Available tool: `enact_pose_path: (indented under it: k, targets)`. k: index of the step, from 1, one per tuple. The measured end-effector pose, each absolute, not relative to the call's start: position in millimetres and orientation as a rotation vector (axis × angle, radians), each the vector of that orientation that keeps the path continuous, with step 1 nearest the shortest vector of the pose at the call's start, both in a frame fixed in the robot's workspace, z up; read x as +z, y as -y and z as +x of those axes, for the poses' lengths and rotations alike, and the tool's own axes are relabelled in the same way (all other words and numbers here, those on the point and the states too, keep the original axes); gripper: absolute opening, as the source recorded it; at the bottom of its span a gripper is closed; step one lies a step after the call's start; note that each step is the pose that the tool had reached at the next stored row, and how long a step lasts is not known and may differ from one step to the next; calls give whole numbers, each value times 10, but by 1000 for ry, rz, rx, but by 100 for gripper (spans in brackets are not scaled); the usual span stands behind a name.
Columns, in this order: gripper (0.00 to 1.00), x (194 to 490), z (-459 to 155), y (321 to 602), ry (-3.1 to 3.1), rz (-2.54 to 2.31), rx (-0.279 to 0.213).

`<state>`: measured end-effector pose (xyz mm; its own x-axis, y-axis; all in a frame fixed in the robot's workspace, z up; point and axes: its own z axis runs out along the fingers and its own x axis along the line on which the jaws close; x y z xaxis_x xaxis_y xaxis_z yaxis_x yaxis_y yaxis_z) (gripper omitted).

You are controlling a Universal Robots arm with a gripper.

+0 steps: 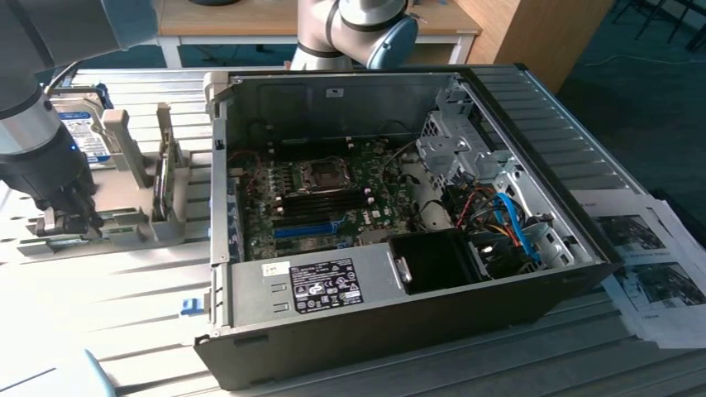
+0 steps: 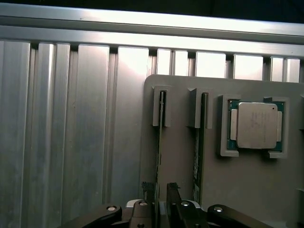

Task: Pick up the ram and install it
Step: 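Pick up the ram and move it above insertion slot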

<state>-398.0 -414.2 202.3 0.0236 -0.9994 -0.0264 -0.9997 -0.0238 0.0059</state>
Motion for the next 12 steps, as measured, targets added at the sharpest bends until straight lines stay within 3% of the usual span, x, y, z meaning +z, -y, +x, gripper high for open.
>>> enact_pose_path:
  k: [12]
  targets:
    - [25,2022,-3971,4142,-2185,-2237,36]
